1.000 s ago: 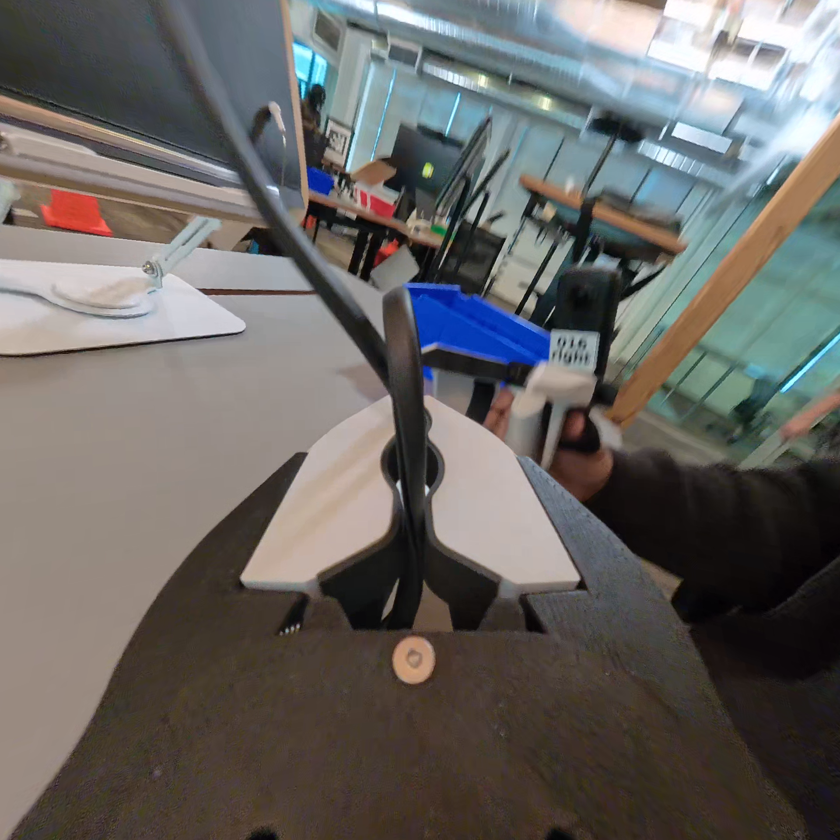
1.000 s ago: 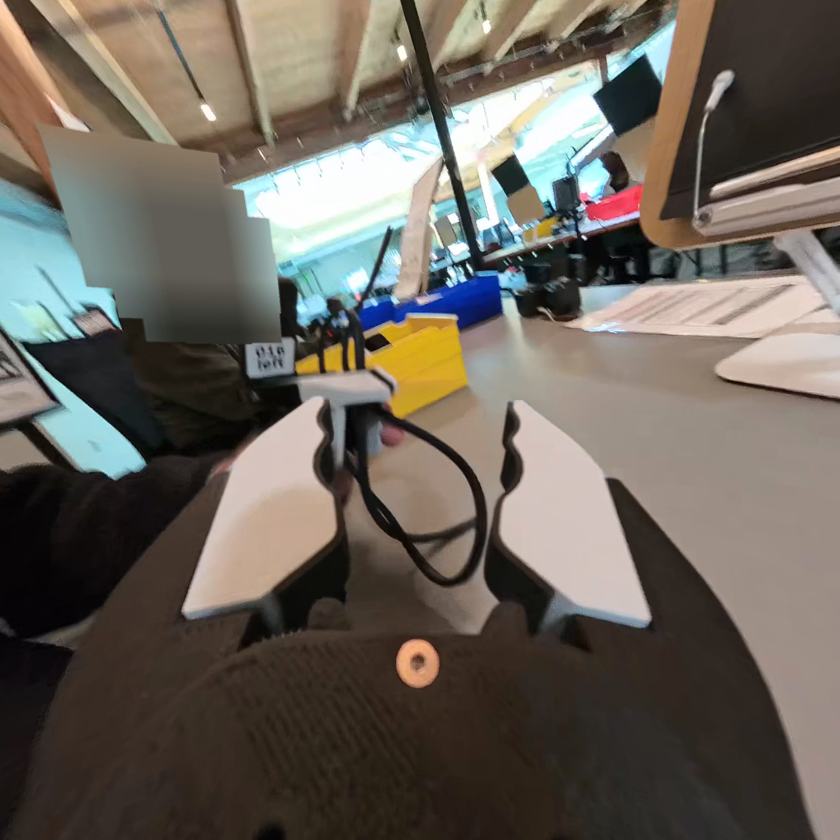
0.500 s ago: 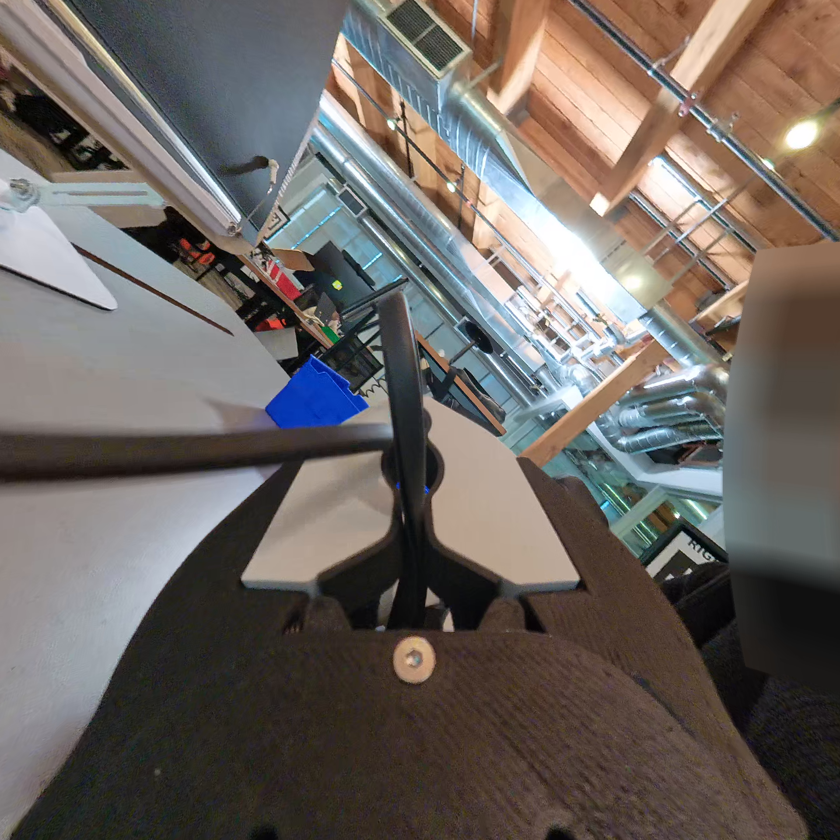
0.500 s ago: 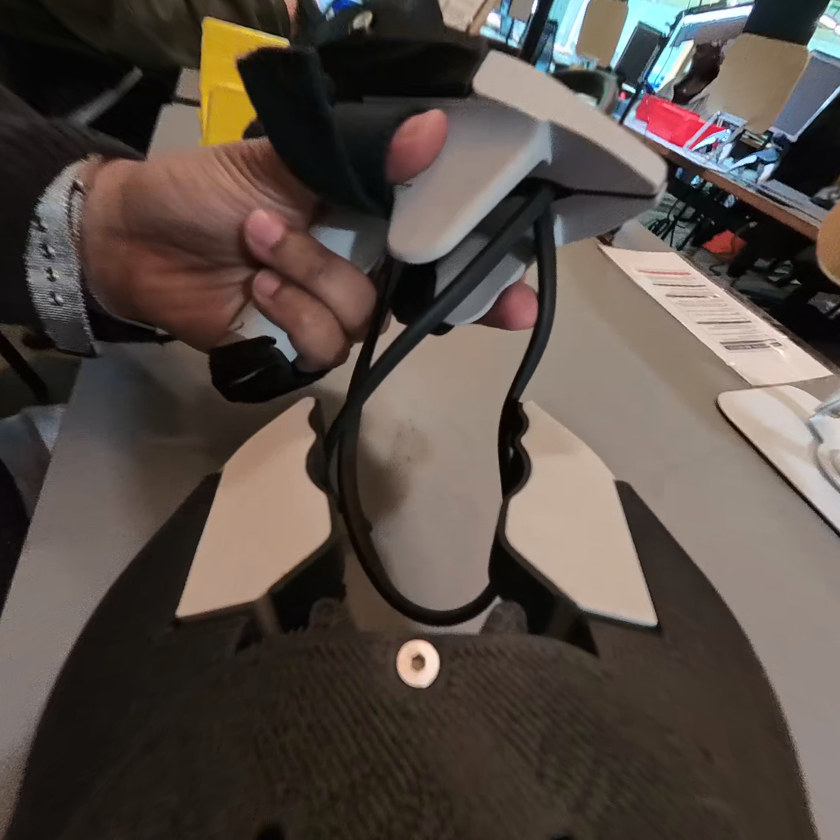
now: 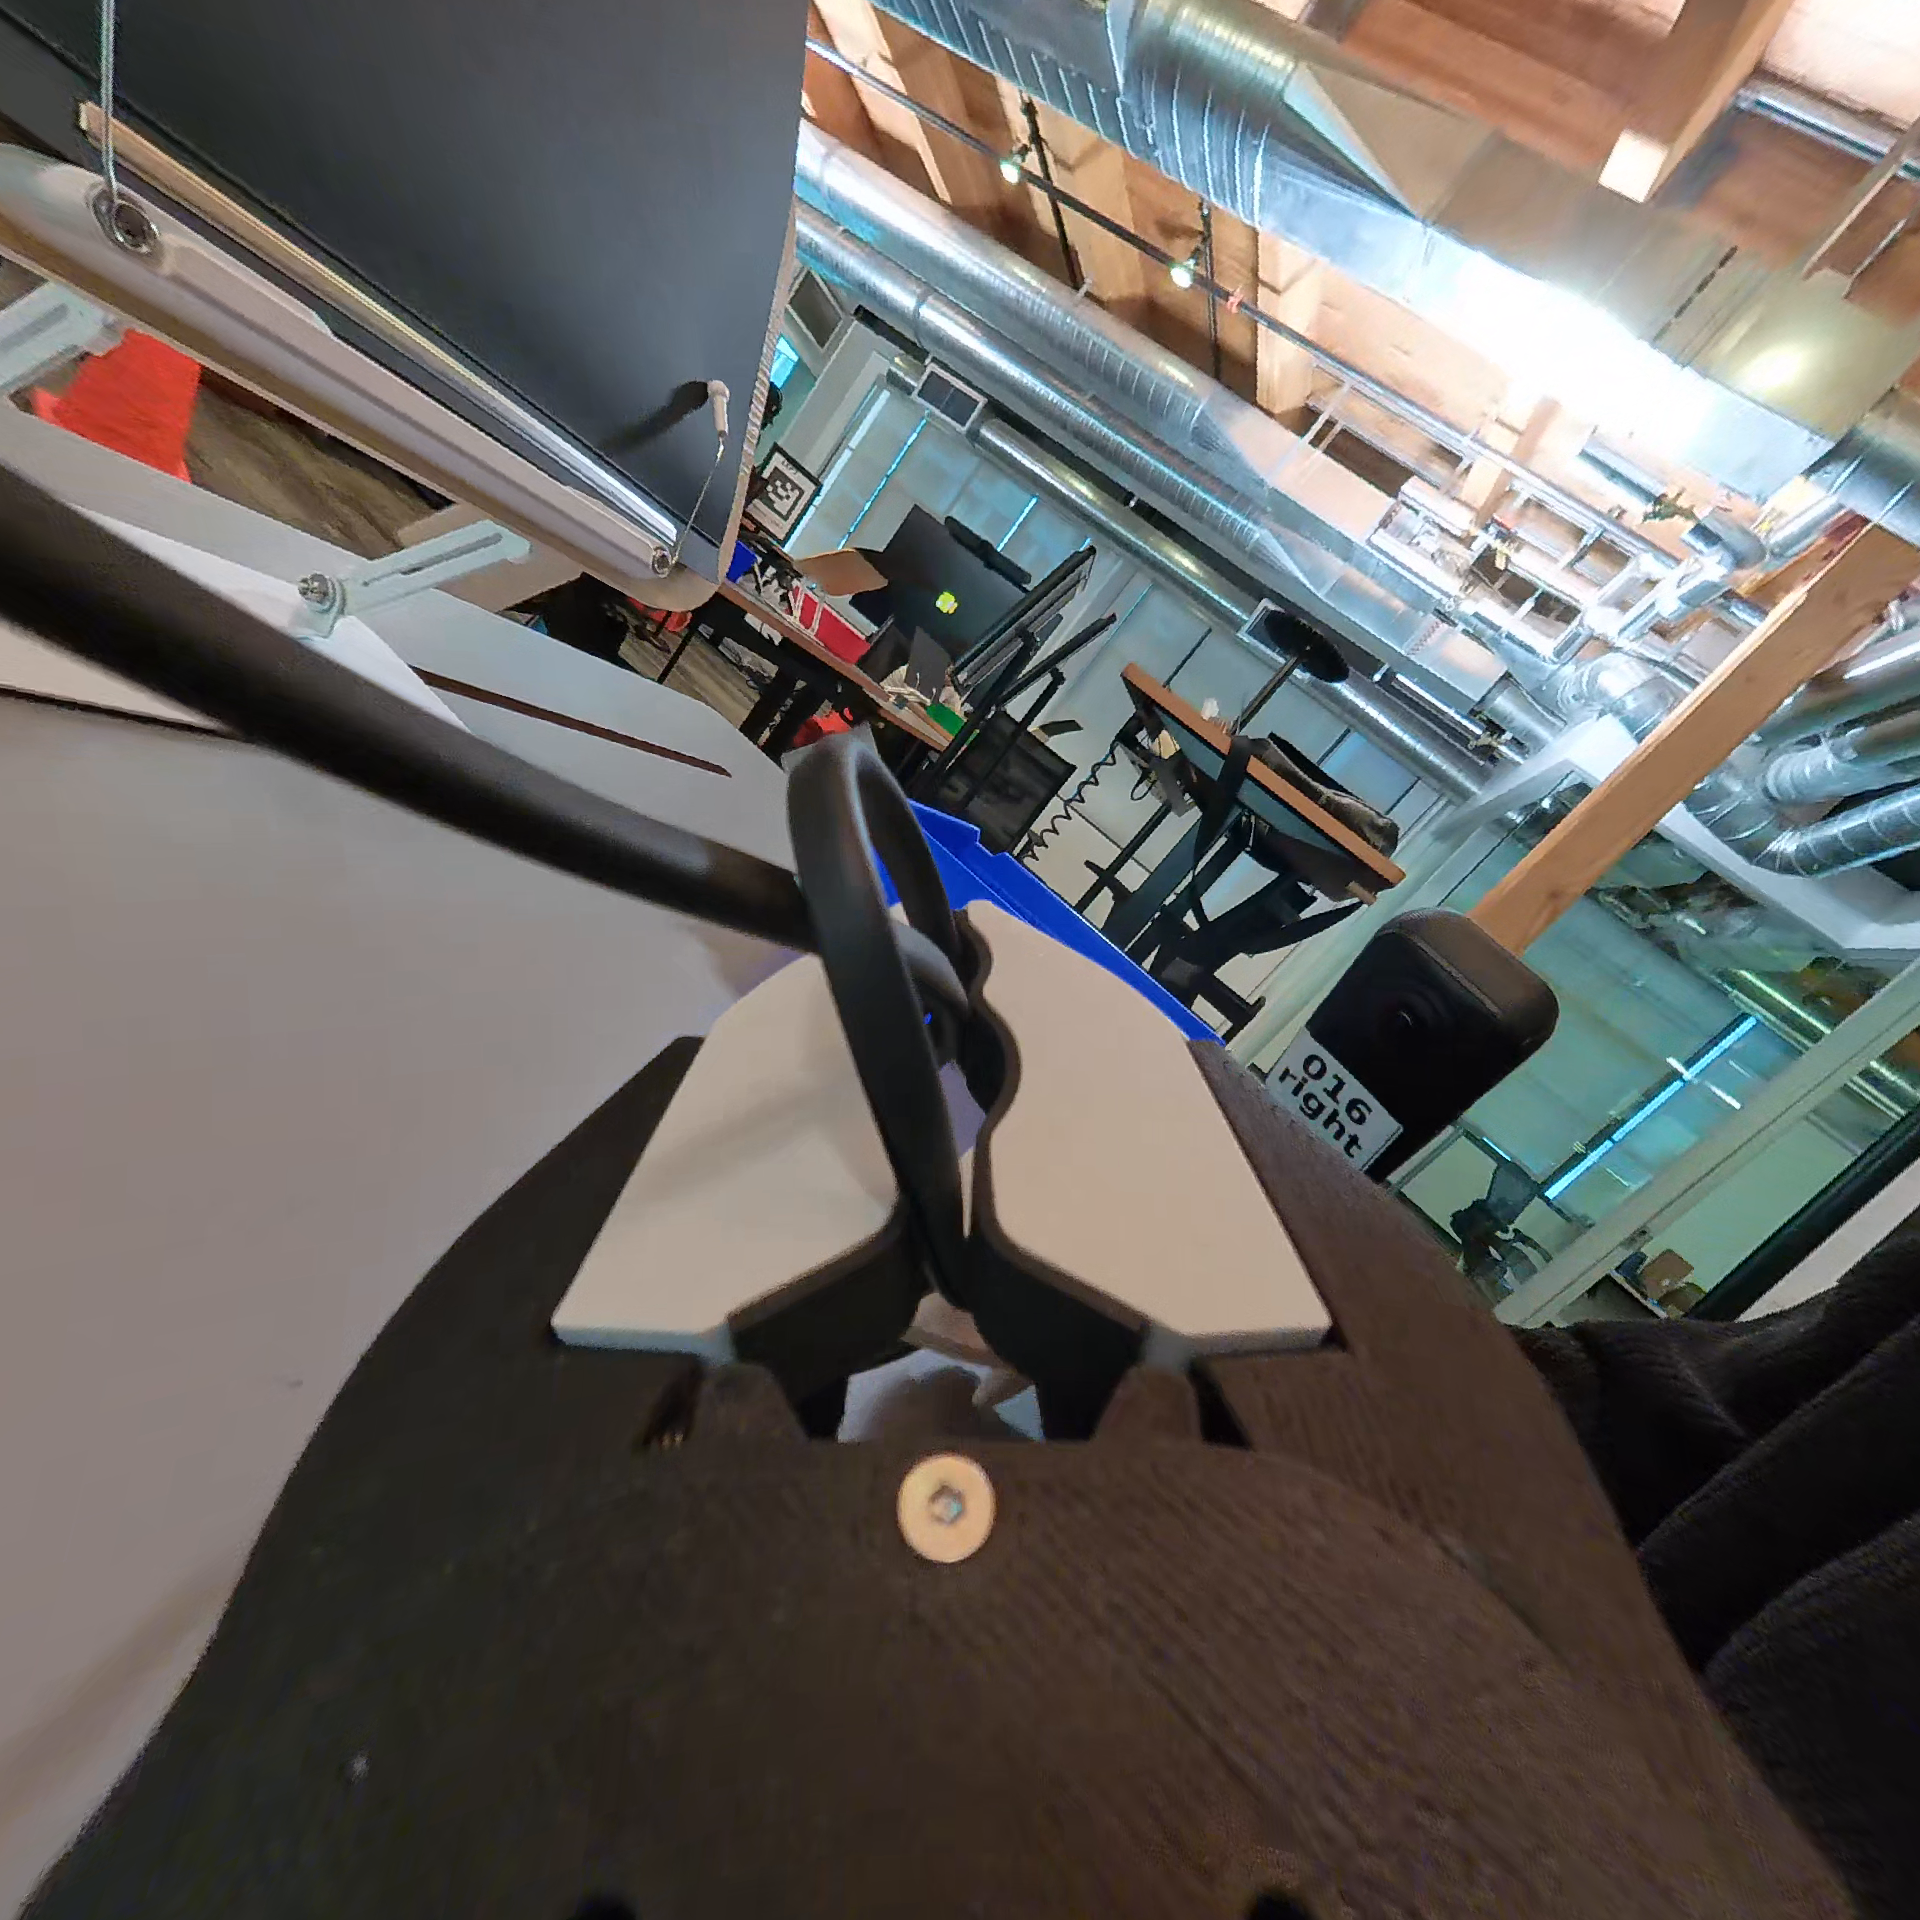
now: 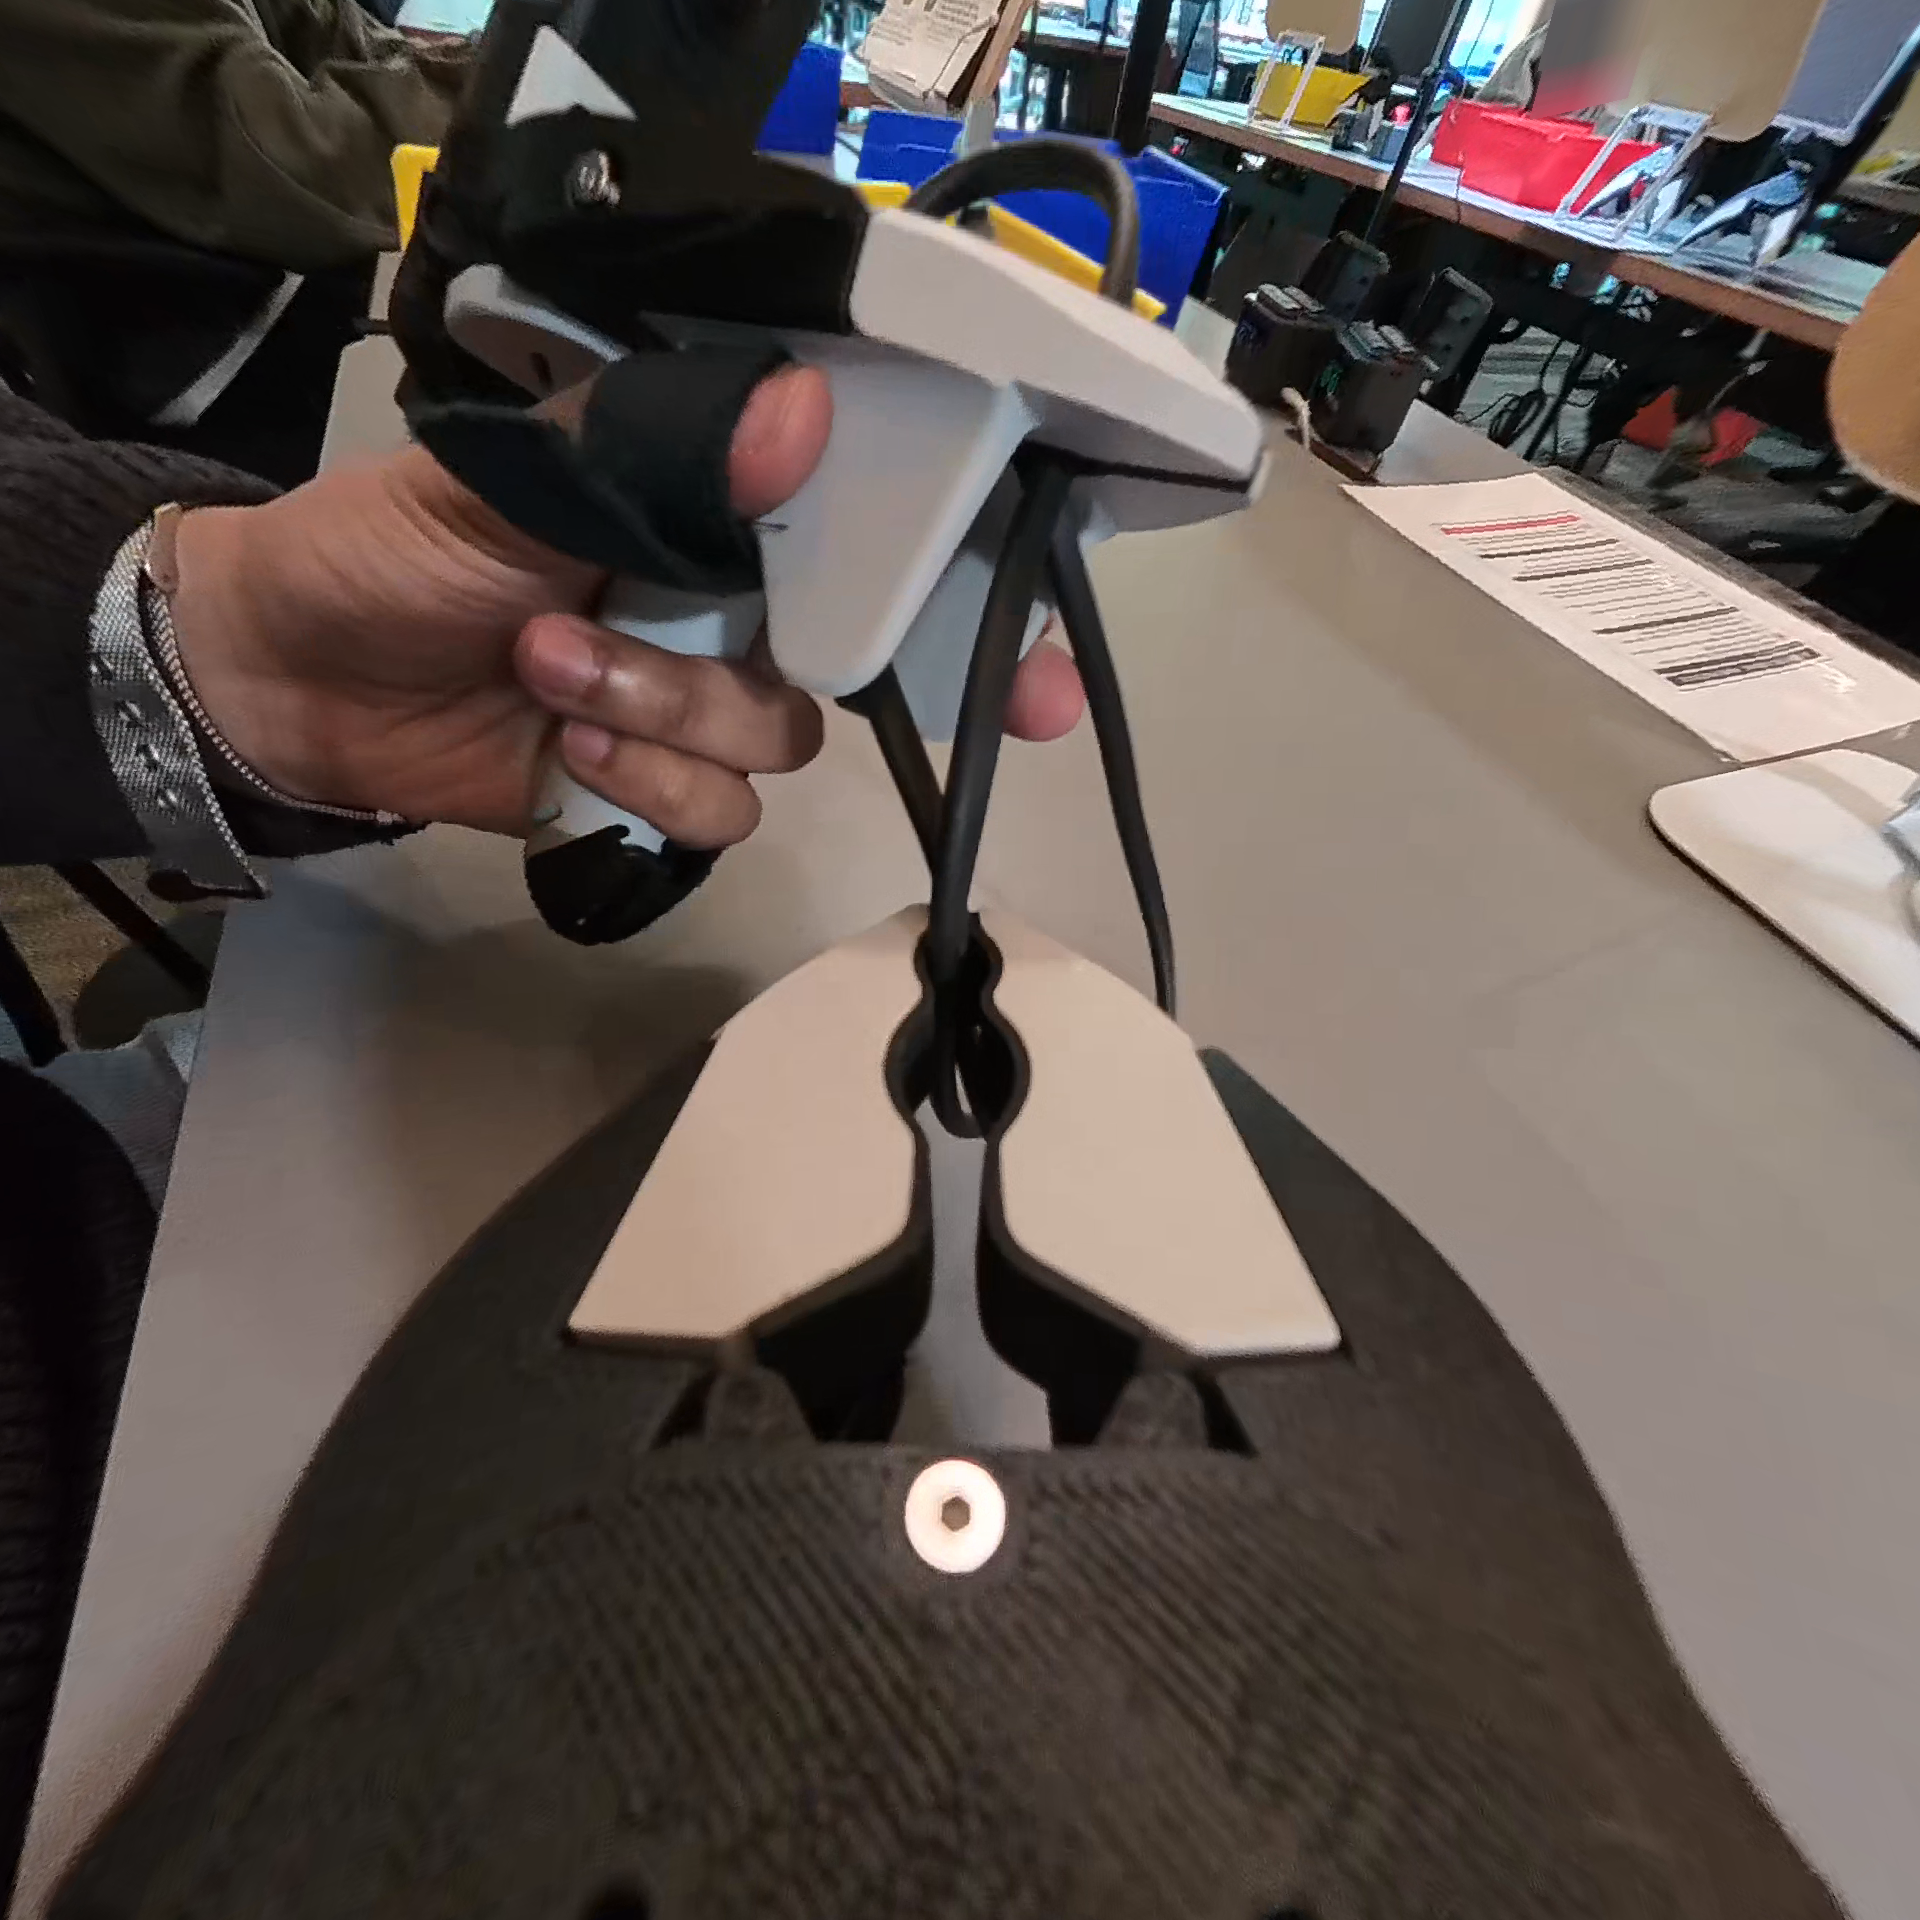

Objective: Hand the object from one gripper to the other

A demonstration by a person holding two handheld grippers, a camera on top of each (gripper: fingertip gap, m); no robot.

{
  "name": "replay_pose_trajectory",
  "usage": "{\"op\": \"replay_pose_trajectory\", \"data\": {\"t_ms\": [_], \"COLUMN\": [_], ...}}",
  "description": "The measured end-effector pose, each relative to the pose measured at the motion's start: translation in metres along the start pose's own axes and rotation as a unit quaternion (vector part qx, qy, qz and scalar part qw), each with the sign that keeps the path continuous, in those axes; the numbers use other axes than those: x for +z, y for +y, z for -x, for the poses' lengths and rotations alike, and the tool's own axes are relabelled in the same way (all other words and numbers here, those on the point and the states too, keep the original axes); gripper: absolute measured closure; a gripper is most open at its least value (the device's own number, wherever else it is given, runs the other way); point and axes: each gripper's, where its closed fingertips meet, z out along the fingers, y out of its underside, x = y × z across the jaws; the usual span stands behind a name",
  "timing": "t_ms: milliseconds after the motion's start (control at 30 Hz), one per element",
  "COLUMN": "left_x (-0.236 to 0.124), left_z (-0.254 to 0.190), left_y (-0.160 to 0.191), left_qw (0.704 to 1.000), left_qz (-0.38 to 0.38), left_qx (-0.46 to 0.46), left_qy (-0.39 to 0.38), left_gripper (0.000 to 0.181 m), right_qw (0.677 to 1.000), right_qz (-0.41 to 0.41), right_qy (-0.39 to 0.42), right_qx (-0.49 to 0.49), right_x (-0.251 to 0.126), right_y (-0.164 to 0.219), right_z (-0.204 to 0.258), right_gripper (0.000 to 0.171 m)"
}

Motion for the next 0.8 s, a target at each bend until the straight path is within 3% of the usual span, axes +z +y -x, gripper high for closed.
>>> {"op": "replay_pose_trajectory", "data": {"t_ms": [167, 267, 467, 600, 700, 800], "left_x": [0.001, 0.003, 0.007, 0.005, -0.004, -0.008], "left_z": [-0.003, -0.008, -0.031, -0.043, -0.062, -0.063], "left_y": [0.005, 0.009, 0.023, 0.032, 0.044, 0.047], "left_qw": [0.999, 0.998, 0.99, 0.976, 0.942, 0.928], "left_qz": [0.017, 0.034, 0.084, 0.13, 0.193, 0.21], "left_qx": [-0.023, -0.023, -0.035, -0.059, -0.126, -0.155], "left_qy": [0.024, 0.04, 0.11, 0.162, 0.246, 0.264], "left_gripper": [0.18, 0.181, 0.18, 0.181, 0.181, 0.181], "right_qw": [0.997, 0.989, 0.993, 0.994, 0.994, 0.989], "right_qz": [-0.019, -0.017, -0.005, -0.005, -0.011, -0.008], "right_qy": [0.061, 0.098, 0.084, 0.053, 0.015, -0.023], "right_qx": [-0.053, -0.108, -0.086, -0.096, -0.112, -0.146], "right_x": [-0.007, -0.006, -0.002, 0.0, 0.002, 0.003], "right_y": [-0.007, -0.005, 0.002, 0.006, 0.006, 0.009], "right_z": [-0.015, -0.022, -0.022, -0.015, 0.0, 0.018], "right_gripper": [0.166, 0.126, 0.102, 0.107, 0.103, 0.128]}}
